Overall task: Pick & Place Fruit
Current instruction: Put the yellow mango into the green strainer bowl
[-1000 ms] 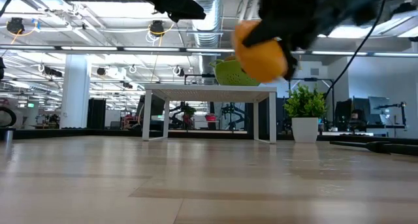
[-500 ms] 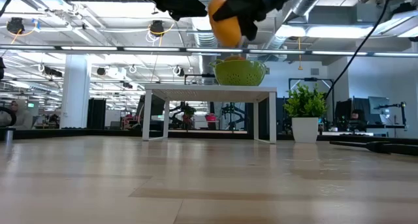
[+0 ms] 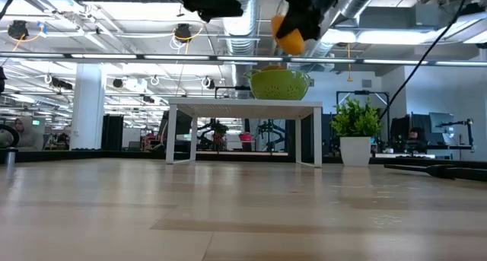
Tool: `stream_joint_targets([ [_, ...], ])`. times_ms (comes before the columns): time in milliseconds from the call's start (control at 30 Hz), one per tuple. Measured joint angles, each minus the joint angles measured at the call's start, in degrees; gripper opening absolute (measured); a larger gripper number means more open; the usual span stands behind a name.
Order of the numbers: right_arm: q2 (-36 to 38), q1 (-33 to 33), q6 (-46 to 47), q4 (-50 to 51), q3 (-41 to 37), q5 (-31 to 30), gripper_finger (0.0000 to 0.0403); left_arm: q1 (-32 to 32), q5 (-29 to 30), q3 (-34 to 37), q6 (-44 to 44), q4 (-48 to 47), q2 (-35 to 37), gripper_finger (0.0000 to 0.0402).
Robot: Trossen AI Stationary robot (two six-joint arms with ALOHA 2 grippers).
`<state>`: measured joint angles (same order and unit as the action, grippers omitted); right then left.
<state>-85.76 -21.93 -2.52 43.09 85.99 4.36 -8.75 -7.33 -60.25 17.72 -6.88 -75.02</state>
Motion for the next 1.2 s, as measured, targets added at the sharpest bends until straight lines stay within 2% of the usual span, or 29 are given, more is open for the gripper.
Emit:
stream_joint_targets([
  [300, -1.01, -9.32, 4.10, -1.11, -0.02, -0.09, 0.0235, 0.02, 0.00, 0.00, 0.00, 0.69, 0.00, 0.0135],
  [700, -5.54, -8.96, 2.67, -2.80, -0.01, 0.07, 0.0235, 0.02, -0.01, 0.00, 0.00, 1.50, 0.00, 0.0135],
  [933, -5.49, -9.36, 2.94, -2.77, -0.01, 0.08, 0.0236, 0.01, -0.01, 0.00, -0.02, 1.93, 0.00, 0.0135],
  [1200, -5.33, -9.34, 2.99, -2.37, -0.01, 0.24, 0.0261, 0.02, -0.02, 0.00, 0.00, 2.14, 0.00, 0.0135],
])
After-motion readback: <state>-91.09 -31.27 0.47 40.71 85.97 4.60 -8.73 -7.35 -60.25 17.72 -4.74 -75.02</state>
